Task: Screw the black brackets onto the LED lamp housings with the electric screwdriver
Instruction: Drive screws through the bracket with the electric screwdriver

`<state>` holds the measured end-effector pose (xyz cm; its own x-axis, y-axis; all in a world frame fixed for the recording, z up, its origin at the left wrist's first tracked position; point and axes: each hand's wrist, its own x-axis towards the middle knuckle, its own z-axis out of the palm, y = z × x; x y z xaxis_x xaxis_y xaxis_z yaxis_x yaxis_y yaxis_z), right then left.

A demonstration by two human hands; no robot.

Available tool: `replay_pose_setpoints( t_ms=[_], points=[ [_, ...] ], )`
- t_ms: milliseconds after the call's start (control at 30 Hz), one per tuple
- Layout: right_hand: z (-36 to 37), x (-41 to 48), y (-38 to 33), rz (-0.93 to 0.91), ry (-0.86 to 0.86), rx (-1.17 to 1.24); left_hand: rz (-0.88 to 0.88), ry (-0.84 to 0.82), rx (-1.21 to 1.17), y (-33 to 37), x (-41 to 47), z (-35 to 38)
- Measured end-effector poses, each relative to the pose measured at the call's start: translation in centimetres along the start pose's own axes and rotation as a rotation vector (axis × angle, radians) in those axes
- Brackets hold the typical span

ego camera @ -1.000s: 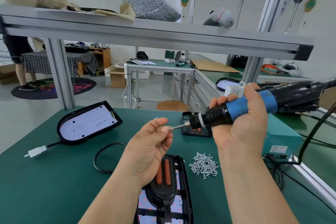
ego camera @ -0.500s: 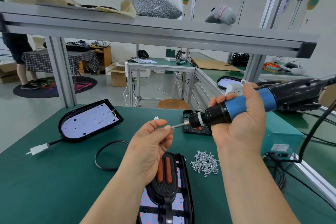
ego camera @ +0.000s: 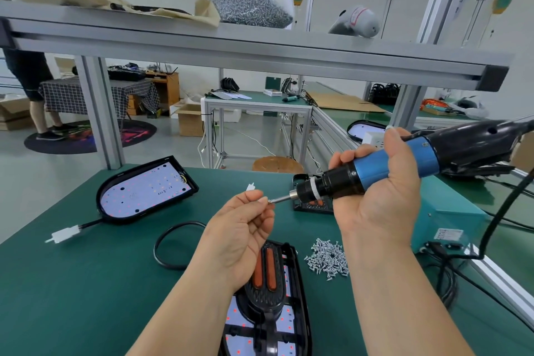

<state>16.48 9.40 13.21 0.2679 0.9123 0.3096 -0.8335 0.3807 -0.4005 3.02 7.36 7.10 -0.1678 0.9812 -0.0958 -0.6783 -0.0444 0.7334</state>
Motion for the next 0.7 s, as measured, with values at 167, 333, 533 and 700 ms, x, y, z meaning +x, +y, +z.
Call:
replay_pose_setpoints(
  t_ms=[167, 333, 533, 700],
  points=[
    [-0.09, 0.07, 0.06, -0.013, 0.008, -0.021, -0.012, 0.003, -0.001, 0.08, -0.03, -0.05],
    [-0.2, 0.08, -0.02, -0.013, 0.004, -0.029, -0.011, 0.005, 0.008, 0.04, -0.09, -0.07],
    [-0.33, -0.06, 0.11, -0.013, -0.027, -0.037, 0.006, 0.02, 0.049, 0.0, -0.05, -0.13],
    [-0.41, 0.02, 0.21, -0.034, -0.085, -0.086, 0.026, 0.023, 0.096, -0.04, -0.07, -0.19]
  ],
)
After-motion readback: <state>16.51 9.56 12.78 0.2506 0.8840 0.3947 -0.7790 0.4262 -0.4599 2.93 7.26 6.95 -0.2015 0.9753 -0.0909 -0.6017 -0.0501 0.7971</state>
